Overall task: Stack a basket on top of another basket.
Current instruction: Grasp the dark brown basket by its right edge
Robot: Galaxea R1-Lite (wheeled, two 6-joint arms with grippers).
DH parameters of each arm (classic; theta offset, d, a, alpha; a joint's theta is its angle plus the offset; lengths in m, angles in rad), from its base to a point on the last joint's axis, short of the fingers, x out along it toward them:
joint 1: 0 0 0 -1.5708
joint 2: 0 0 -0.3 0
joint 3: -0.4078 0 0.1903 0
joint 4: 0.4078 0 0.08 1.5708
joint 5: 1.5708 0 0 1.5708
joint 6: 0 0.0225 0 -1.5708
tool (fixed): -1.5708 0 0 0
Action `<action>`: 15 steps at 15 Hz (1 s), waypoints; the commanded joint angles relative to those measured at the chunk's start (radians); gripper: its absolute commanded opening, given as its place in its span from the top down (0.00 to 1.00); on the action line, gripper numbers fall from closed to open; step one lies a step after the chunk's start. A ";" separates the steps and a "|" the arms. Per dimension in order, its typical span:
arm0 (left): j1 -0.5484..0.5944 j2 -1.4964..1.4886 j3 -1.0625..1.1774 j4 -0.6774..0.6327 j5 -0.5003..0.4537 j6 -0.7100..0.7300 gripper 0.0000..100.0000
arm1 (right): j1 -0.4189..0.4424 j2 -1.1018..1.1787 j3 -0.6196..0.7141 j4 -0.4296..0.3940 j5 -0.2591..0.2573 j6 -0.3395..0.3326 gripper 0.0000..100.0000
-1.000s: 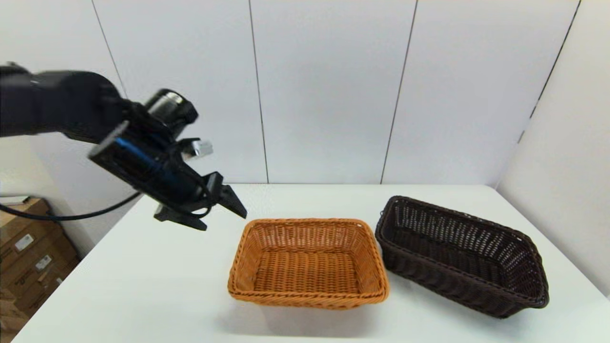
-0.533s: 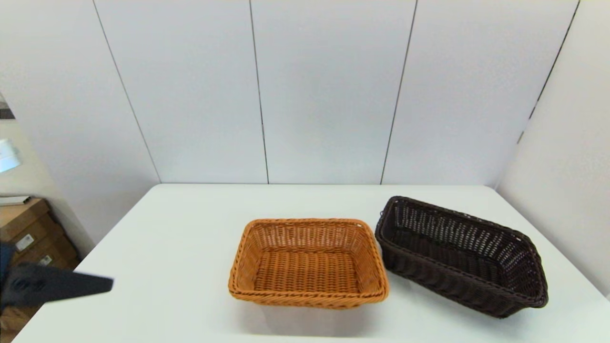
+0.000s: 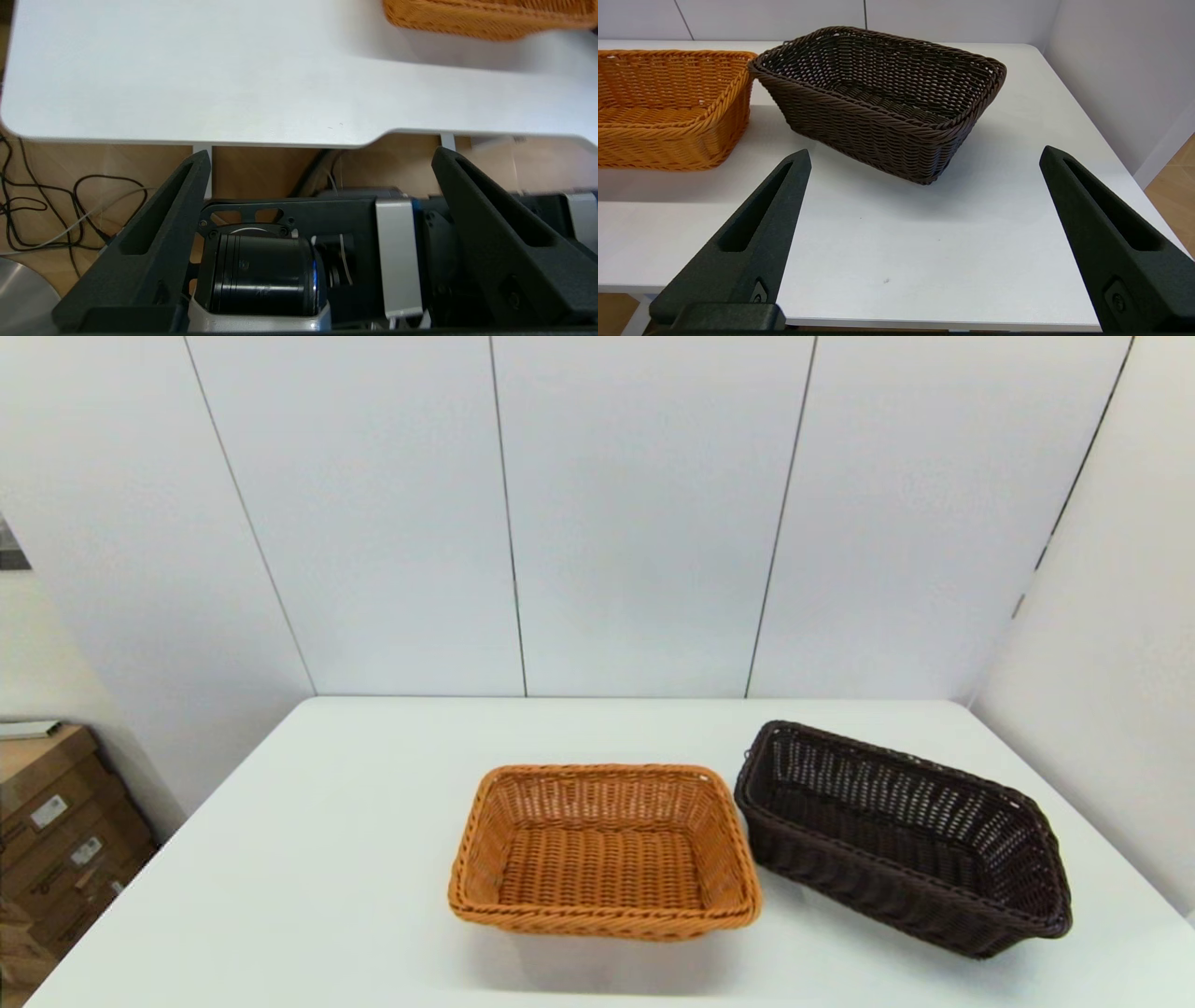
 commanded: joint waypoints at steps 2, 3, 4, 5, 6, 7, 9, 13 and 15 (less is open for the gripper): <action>0.082 -0.212 0.088 -0.003 -0.012 0.015 0.00 | 0.000 0.000 0.000 0.001 0.000 0.000 0.00; 0.084 -0.243 0.102 -0.006 -0.010 0.018 0.00 | 0.000 0.000 0.000 0.001 0.000 0.000 0.00; 0.084 -0.289 0.114 -0.021 -0.009 0.018 0.00 | 0.000 0.000 0.000 0.001 0.000 0.000 0.00; 0.084 -0.324 0.122 -0.032 -0.007 0.018 0.00 | 0.000 0.000 0.000 0.001 0.000 0.000 0.00; 0.084 -0.378 0.134 -0.040 -0.004 0.049 0.00 | 0.000 0.000 0.000 0.001 0.000 0.000 0.00; 0.084 -0.415 0.151 -0.047 -0.003 0.079 0.00 | 0.000 0.000 0.000 0.001 0.000 0.000 0.00; 0.084 -0.453 0.220 -0.132 -0.003 0.130 0.00 | -0.001 0.000 0.000 0.001 0.000 0.000 0.00; 0.084 -0.453 0.433 -0.491 0.022 0.138 0.00 | 0.000 0.000 0.000 0.001 0.000 0.000 0.00; 0.084 -0.453 0.611 -0.733 0.022 0.141 0.00 | 0.000 0.000 0.000 0.001 0.000 0.000 0.00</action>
